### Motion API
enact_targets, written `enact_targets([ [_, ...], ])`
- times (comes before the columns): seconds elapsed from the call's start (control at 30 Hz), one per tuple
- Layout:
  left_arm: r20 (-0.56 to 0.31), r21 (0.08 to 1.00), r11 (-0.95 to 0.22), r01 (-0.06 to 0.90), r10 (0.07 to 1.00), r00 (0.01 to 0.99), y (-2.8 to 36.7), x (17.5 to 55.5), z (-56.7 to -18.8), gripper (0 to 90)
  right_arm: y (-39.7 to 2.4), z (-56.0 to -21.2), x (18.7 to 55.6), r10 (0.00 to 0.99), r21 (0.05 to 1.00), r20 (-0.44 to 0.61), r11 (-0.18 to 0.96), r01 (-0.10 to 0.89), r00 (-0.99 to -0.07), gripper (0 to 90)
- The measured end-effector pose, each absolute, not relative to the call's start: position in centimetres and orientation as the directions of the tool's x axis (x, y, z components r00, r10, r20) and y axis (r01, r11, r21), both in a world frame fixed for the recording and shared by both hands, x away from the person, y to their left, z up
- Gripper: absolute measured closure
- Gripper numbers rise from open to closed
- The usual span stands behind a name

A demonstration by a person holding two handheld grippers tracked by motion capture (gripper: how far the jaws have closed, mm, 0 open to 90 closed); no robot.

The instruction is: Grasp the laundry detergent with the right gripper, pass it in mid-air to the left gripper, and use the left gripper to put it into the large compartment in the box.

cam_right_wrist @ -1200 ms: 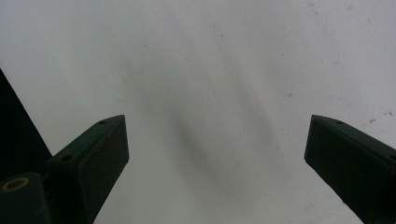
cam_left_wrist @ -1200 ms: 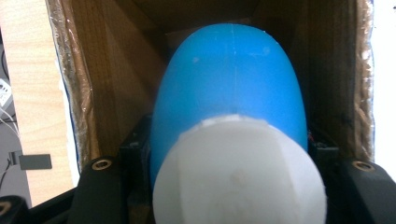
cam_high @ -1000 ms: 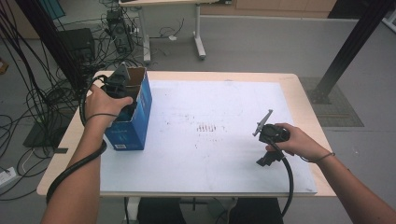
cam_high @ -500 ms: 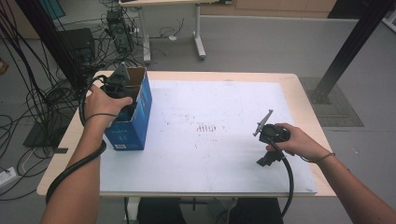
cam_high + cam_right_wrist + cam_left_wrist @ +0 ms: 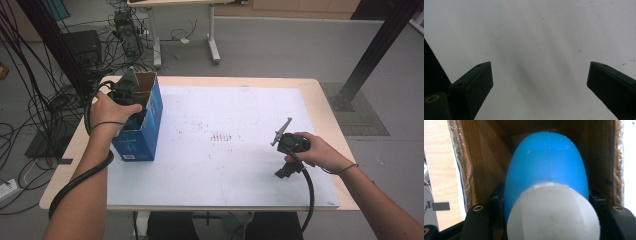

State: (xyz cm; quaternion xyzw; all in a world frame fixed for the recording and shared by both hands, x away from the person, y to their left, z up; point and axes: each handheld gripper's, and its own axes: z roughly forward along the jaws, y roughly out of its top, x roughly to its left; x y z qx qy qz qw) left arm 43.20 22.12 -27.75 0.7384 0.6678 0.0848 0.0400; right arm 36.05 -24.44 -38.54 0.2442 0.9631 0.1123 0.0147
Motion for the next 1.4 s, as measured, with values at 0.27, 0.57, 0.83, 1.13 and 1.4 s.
enact_targets([
  [0.27, 0.051, 0.160, -0.097, 0.982, 0.995, 0.090, 22.2, 43.3, -27.8, 36.3, -24.4, -38.6, 36.0, 0.474, 0.223, 0.028, 0.855, 0.468, -0.880, 6.6],
  [0.57, 0.043, 0.160, -0.089, 0.983, 0.996, 0.083, 22.5, 43.0, -27.5, 32.2, -24.4, -38.5, 36.1, 0.475, 0.224, 0.027, 0.855, 0.468, -0.880, 6.7],
  [0.83, 0.051, 0.164, -0.090, 0.982, 0.995, 0.083, 22.3, 42.9, -26.5, 31.4, -24.2, -38.5, 36.1, 0.468, 0.225, 0.024, 0.859, 0.461, -0.883, 6.7],
  [1.13, 0.025, 0.190, -0.089, 0.978, 0.996, 0.086, 22.0, 42.7, -24.3, 29.3, -24.1, -38.6, 36.1, 0.468, 0.221, 0.023, 0.859, 0.461, -0.884, 6.7],
  [1.4, 0.022, 0.203, -0.099, 0.974, 0.995, 0.096, 21.6, 42.2, -22.2, 28.5, -24.2, -38.5, 36.0, 0.467, 0.223, 0.022, 0.860, 0.460, -0.884, 6.8],
])
